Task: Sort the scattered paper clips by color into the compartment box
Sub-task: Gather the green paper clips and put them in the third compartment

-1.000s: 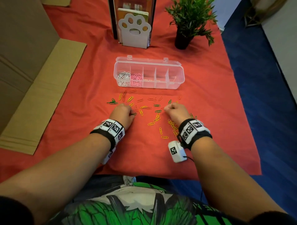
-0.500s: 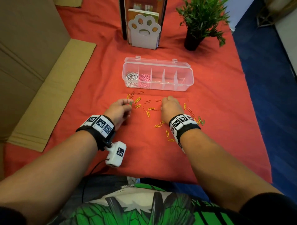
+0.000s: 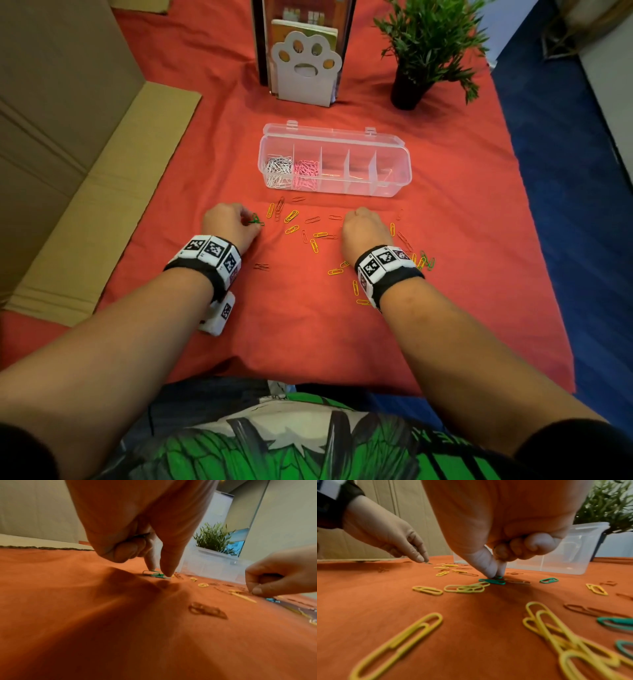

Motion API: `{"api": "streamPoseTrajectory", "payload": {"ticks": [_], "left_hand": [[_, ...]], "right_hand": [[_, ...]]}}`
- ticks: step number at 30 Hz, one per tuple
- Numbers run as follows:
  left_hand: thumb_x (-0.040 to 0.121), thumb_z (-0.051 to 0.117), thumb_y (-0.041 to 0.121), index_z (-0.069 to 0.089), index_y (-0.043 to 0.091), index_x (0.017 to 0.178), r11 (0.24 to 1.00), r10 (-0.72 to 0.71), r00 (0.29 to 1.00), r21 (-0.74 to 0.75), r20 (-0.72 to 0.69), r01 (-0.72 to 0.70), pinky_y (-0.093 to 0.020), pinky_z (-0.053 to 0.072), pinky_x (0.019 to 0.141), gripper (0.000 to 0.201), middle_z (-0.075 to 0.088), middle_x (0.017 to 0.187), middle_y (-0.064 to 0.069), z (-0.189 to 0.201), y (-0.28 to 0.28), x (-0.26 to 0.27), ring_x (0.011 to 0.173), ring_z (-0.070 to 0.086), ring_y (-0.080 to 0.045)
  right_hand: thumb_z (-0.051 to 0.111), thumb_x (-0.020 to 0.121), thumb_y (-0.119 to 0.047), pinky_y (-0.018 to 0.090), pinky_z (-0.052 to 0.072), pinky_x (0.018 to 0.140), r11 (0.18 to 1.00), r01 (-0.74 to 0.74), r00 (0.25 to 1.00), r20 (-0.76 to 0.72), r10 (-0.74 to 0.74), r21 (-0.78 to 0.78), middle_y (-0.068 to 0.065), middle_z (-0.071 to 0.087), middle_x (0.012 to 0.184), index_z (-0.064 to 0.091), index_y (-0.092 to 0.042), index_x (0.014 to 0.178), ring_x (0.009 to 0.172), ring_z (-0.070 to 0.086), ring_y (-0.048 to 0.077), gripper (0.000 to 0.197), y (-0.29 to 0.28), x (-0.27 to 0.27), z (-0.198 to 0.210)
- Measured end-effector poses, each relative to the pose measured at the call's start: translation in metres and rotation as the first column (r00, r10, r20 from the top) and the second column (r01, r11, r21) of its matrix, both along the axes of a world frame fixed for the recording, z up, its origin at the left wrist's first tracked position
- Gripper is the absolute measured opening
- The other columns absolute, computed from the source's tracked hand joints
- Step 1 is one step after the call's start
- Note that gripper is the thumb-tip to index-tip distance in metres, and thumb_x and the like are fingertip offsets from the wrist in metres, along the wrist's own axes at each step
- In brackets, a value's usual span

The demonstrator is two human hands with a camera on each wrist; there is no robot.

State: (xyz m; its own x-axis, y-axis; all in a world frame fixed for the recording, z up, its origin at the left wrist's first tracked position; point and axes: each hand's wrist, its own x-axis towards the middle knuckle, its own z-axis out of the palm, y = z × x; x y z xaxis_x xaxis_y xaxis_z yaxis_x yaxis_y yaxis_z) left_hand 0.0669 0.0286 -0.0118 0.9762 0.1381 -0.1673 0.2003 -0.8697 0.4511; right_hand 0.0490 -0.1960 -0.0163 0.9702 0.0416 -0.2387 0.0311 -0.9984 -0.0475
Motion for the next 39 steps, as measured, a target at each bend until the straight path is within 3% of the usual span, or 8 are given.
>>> {"api": "streamPoseTrajectory", "payload": {"ticks": [8,10,13,17,21,26,30,39], "left_hand": [[0.084,0.06,0.02,0.066,0.003,0.095,0.993,-0.107,0.993,0.034,-0.045,0.109,-0.037,0.043,0.081,0.02,0.063,0.102,-0.022,-0.007,0.001,-0.001,0.098,0.057,-0.037],[0.085,0.056,0.019,0.064,0.005,0.092,0.996,-0.065,0.996,-0.058,-0.068,0.061,-0.035,0.042,0.079,0.017,0.065,0.097,-0.02,-0.002,0.001,0.001,0.093,0.058,-0.033],[0.081,0.049,0.016,0.059,0.008,0.083,0.921,-0.056,0.969,-0.387,-0.24,-0.042,-0.029,0.042,0.059,0.013,0.056,0.08,-0.018,0.011,-0.003,-0.001,0.069,0.055,-0.027],[0.054,0.036,0.016,0.043,0.013,0.06,0.185,0.038,0.878,-0.86,-0.478,-0.476,-0.018,0.027,0.044,0.01,0.039,0.056,-0.004,0.022,-0.004,-0.007,0.049,0.032,-0.016],[0.058,0.038,0.017,0.057,0.008,0.068,0.038,-0.007,0.848,-0.847,-0.53,-0.53,-0.018,0.044,0.047,0.024,0.057,0.058,-0.006,0.029,-0.006,-0.009,0.047,0.052,-0.015],[0.087,0.054,0.029,0.051,0.018,0.061,0.57,0.015,0.89,-0.727,-0.456,-0.382,-0.011,0.024,0.035,0.028,0.034,0.053,0.002,0.013,-0.032,-0.008,0.03,0.029,-0.005],[0.08,0.066,0.039,0.061,0.017,0.063,0.933,-0.179,0.954,-0.349,-0.242,0.087,-0.028,0.047,0.062,0.028,0.064,0.065,-0.004,0.001,-0.047,-0.018,0.06,0.059,-0.019],[0.081,0.061,0.027,0.07,0.017,0.095,0.905,-0.397,0.9,0.087,-0.18,0.416,-0.032,0.048,0.085,0.019,0.07,0.103,-0.007,-0.003,-0.062,-0.034,0.102,0.061,-0.027]], "right_hand": [[0.04,0.09,-0.012,0.036,0.042,0.092,0.954,0.219,0.954,-0.252,-0.164,0.207,0.018,0.056,0.109,0.054,-0.003,0.107,0.105,0.054,0.031,0.024,0.001,0.011,0.008],[0.037,0.089,-0.009,0.033,0.041,0.068,0.684,0.503,0.855,-0.42,-0.305,0.528,0.012,0.051,0.08,0.052,-0.009,0.08,0.074,0.05,0.024,0.017,-0.002,0.009,0.014],[0.036,0.075,-0.004,0.023,0.024,0.047,-0.136,0.689,0.674,-0.698,-0.241,0.712,0.004,0.039,0.056,0.043,-0.012,0.064,0.05,0.032,0.016,0.016,-0.012,-0.007,0.017],[0.042,0.062,-0.018,0.02,0.036,0.047,-0.518,0.606,0.666,-0.741,-0.085,0.603,0.003,0.046,0.059,0.05,-0.012,0.064,0.05,0.042,0.015,0.01,-0.027,-0.022,0.019],[0.049,0.083,-0.01,0.015,0.029,0.038,-0.149,0.683,0.62,-0.675,-0.401,0.715,-0.002,0.04,0.061,0.055,-0.016,0.069,0.037,0.038,0.003,0.017,-0.03,-0.013,0.008],[0.052,0.084,-0.014,0.028,0.05,0.078,0.636,0.595,0.796,-0.247,-0.553,0.492,0.005,0.066,0.082,0.064,-0.019,0.078,0.084,0.064,0.022,0.014,-0.05,-0.005,0.005],[0.048,0.085,-0.014,0.031,0.048,0.087,0.731,0.578,0.813,-0.184,-0.552,0.362,0.014,0.069,0.104,0.064,-0.019,0.084,0.101,0.063,0.032,0.017,-0.06,-0.007,0.014],[0.053,0.088,-0.031,0.037,0.047,0.088,0.903,0.4,0.916,-0.107,-0.388,0.155,0.023,0.061,0.115,0.062,0.004,0.105,0.108,0.058,0.036,0.039,-0.054,0.012,0.01]]}}
